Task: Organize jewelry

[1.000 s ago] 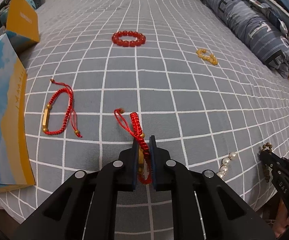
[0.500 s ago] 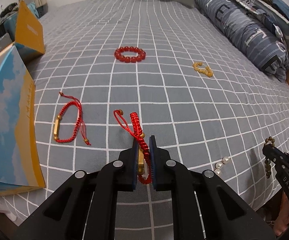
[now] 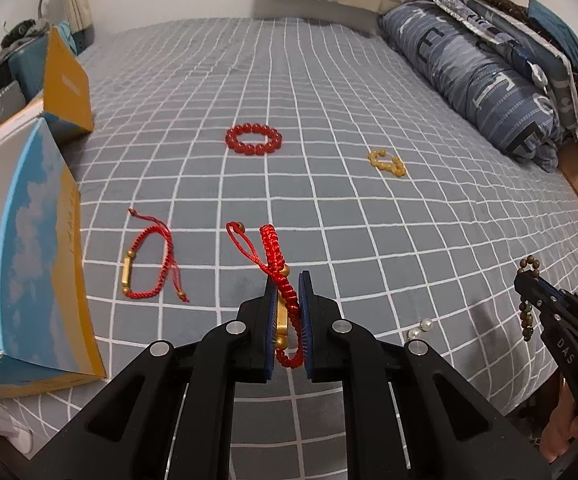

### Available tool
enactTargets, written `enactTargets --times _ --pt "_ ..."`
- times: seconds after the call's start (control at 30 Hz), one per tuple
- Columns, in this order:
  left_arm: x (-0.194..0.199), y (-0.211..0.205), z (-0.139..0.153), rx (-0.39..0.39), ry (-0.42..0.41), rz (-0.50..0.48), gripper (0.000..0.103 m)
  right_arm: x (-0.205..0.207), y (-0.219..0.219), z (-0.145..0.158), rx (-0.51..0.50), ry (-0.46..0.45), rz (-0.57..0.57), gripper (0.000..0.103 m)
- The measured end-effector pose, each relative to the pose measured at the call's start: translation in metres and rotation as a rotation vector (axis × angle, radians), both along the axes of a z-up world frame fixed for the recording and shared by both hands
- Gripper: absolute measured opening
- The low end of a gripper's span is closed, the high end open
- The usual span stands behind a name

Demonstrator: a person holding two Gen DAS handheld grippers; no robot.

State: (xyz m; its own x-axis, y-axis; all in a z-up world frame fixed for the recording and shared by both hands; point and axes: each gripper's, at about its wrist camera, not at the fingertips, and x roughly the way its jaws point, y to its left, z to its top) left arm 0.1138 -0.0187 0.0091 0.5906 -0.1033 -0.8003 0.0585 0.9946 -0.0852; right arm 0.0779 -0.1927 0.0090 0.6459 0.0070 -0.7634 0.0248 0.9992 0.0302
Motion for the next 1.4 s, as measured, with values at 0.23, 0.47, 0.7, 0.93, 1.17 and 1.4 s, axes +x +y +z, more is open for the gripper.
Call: enactTargets --times 0.23,0.47,0.7,0.93,1.17,1.4 --pt "-0.006 0.003 0.011 0.008 -0.036 0.002 0.010 -0.001 0.011 0.010 -0.020 -0.040 0.009 0.007" --pt "-0.017 0.006 0.032 0.019 -0.085 -0.003 0.010 0.001 0.026 0.033 -0.028 -0.092 0.020 0.007" --pt "-0.023 0.024 0.054 0.041 -0.129 0.032 0.010 0.011 0.044 0.050 -0.026 -0.118 0.040 0.007" --pt "-0.031 0.049 0.076 0.056 -0.180 0.076 0.010 0.019 0.063 0.064 0.003 -0.126 0.066 0.007" --pt "-0.039 0.079 0.089 0.055 -0.195 0.123 0.010 0.023 0.099 0.074 0.012 -0.137 0.113 0.007" --pt "-0.046 0.101 0.096 0.057 -0.208 0.159 0.010 0.032 0.135 0.077 0.029 -0.132 0.162 0.007"
